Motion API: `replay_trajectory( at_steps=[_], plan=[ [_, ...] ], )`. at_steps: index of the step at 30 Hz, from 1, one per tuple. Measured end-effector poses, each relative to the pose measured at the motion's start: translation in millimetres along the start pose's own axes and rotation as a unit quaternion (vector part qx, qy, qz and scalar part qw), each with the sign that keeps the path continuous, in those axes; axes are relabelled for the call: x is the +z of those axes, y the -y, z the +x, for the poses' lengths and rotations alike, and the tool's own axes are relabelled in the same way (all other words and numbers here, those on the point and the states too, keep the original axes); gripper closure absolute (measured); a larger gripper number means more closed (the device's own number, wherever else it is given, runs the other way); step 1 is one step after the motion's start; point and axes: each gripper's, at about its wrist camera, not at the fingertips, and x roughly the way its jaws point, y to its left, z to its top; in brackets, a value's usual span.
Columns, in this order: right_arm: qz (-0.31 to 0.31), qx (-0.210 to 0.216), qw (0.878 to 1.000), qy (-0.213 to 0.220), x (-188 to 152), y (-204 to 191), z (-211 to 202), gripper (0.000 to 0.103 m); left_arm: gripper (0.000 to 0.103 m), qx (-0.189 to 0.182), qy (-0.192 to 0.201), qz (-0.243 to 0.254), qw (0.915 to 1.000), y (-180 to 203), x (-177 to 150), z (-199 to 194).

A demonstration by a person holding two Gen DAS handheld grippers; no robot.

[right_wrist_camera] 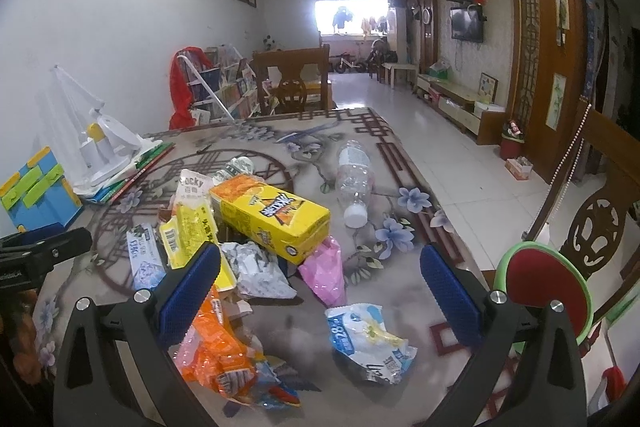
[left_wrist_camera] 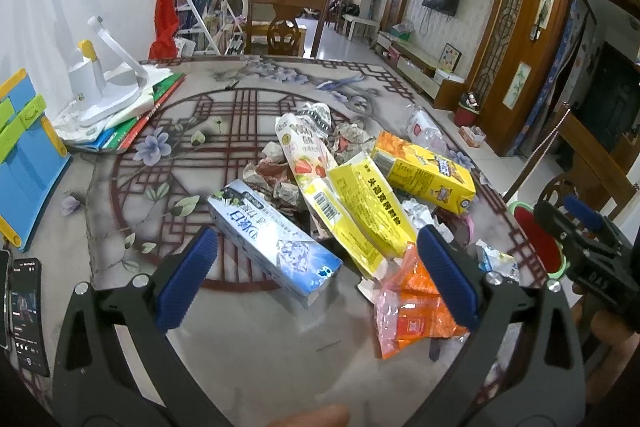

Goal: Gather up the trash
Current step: 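Grasp the blue-white wrapper with the right tool while the left tool grasps the toothpaste box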

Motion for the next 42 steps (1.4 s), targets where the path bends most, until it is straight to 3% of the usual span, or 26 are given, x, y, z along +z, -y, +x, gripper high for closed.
replay_trajectory(
  at_steps=[9,18,23,37,42],
  plan=[
    [0.018,-0.027,0.998,-0.045,-3.7,26.2,16.5,0.007,0.005,0.004,-0.065,-0.047,0.9968,-18.0,-0.5,26.0],
    [0.02,-0.029,0.989,-0.142,-24.0,42.4,57.5,0.007,0.005,0.006,-0.122,-0.07,0.9901,-24.0,-4.1,67.9],
    [-0.009,-0.031,0.983,-0.18,-35.1,35.7,74.4,0.007,0.005,0.009,-0.141,-0.094,0.9855,-31.5,-3.2,86.3],
    [-0.038,-0.031,0.976,-0.211,-45.5,28.9,98.7,0.007,0.005,0.038,-0.174,-0.196,0.9642,-61.1,-6.6,129.2],
    [-0.032,-0.033,0.975,-0.219,-48.3,34.9,105.2,0.011,0.008,0.062,-0.163,-0.212,0.9616,-61.7,-4.6,132.4]
  ],
)
